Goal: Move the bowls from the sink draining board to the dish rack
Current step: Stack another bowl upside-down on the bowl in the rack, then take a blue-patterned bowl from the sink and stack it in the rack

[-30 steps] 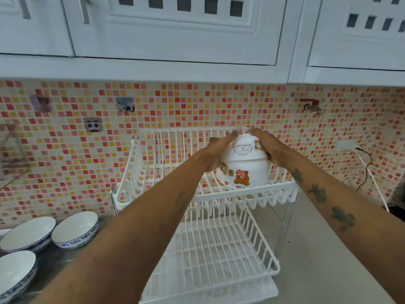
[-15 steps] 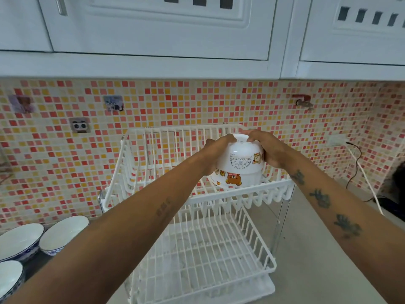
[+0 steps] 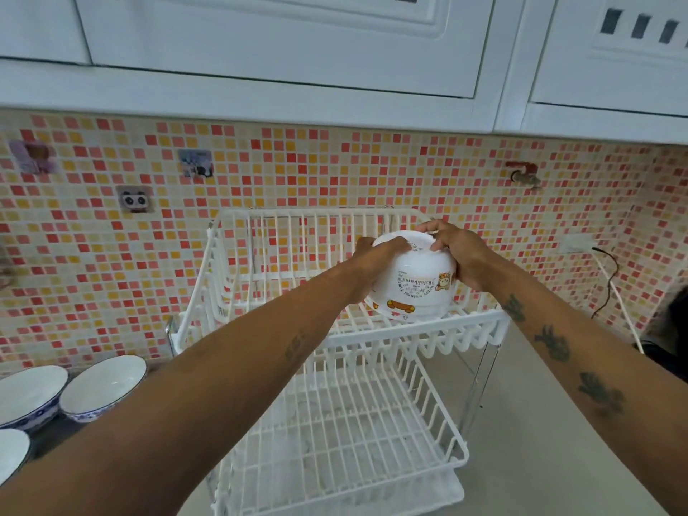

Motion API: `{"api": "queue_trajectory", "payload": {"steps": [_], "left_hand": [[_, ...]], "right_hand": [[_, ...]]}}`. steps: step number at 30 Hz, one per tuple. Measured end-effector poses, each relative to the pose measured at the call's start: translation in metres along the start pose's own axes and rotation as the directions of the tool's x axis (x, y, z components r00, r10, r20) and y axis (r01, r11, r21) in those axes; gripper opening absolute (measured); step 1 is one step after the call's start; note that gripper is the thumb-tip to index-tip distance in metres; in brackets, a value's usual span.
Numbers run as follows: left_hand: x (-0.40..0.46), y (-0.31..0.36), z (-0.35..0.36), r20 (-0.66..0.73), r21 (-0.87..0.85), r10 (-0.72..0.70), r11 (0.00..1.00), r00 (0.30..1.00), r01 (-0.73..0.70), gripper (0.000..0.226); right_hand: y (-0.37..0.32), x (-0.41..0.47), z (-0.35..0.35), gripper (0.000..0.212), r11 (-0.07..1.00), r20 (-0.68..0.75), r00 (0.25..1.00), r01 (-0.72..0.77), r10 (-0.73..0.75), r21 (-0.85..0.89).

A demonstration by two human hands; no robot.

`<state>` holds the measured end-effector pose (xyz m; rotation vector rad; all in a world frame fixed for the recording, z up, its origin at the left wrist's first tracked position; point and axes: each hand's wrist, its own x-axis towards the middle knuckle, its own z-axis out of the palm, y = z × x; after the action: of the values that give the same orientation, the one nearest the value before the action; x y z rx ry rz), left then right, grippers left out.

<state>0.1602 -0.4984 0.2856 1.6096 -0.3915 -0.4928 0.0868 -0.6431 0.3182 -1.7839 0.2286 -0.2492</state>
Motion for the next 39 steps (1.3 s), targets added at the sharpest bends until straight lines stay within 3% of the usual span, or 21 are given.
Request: {"api": "queue_trajectory", "payload": {"steps": [3, 5, 7, 9, 12, 16, 18, 21, 25, 29, 33, 36, 39], "left_hand": [[-0.005, 0.002, 0.001, -0.012, 0.041, -0.013, 0.999, 1.000, 0.013, 0.074], [-0.014, 0.006, 0.003, -0.052, 0.128, -0.029, 0.991, 0.998, 0.036, 0.086], [-0.025, 0.013, 0.002, -0.136, 0.310, -0.011, 0.949, 0.991, 0.053, 0.101], [-0.044, 0.024, -0.003, -0.159, 0.448, 0.028, 0.893, 0.987, 0.047, 0.101], [-0.083, 0.046, -0.027, -0.117, 0.457, 0.084, 0.889, 0.990, -0.021, 0.094], [-0.147, 0.065, -0.088, -0.107, 0.474, 0.259, 0.862, 0.960, -0.180, 0.074], [-0.177, 0.067, -0.131, -0.195, 0.421, 0.299, 0.886, 0.934, -0.195, 0.061], [-0.227, 0.065, -0.203, -0.379, 0.289, 0.286, 0.940, 0.880, -0.180, 0.064], [-0.283, 0.040, -0.301, -0.601, 0.179, 0.188, 0.979, 0.777, -0.098, 0.065], [-0.319, -0.012, -0.380, -0.731, 0.005, -0.011, 1.000, 0.683, 0.021, 0.065], [-0.339, -0.076, -0.439, -0.767, -0.201, -0.216, 0.975, 0.605, 0.095, 0.067], [-0.343, -0.123, -0.475, -0.700, -0.435, -0.388, 0.898, 0.599, 0.073, 0.068], [-0.333, -0.169, -0.506, -0.693, -0.525, -0.494, 0.845, 0.525, 0.101, 0.067]], "right_hand": [[-0.002, -0.001, 0.002, 0.037, 0.993, -0.057, 0.998, -0.010, 0.003, -0.114], [-0.007, -0.002, 0.005, 0.043, 0.955, -0.034, 0.999, 0.004, -0.015, -0.295], [-0.016, 0.003, 0.008, 0.048, 0.827, 0.007, 0.999, 0.041, -0.044, -0.561], [-0.029, 0.002, 0.015, 0.051, 0.632, -0.050, 0.996, 0.011, -0.079, -0.775], [-0.054, -0.010, 0.036, 0.056, 0.495, -0.115, 0.973, -0.001, -0.198, -0.869], [-0.097, -0.042, 0.112, 0.046, 0.582, 0.041, 0.913, 0.292, -0.405, -0.759], [-0.115, -0.063, 0.159, 0.034, 0.650, 0.117, 0.869, 0.442, -0.480, -0.617], [-0.133, -0.094, 0.231, 0.015, 0.755, 0.176, 0.805, 0.592, -0.566, -0.280], [-0.127, -0.116, 0.334, 0.016, 0.764, 0.271, 0.737, 0.645, -0.619, -0.009], [-0.106, -0.125, 0.438, 0.014, 0.857, 0.485, 0.730, 0.509, -0.482, 0.085], [-0.061, -0.104, 0.530, 0.034, 0.948, 0.622, 0.748, 0.317, -0.231, -0.029], [-0.016, -0.080, 0.584, 0.037, 0.986, 0.653, 0.756, 0.072, 0.046, -0.153], [0.035, -0.054, 0.622, 0.038, 0.950, 0.632, 0.709, -0.218, 0.312, -0.224]]}}
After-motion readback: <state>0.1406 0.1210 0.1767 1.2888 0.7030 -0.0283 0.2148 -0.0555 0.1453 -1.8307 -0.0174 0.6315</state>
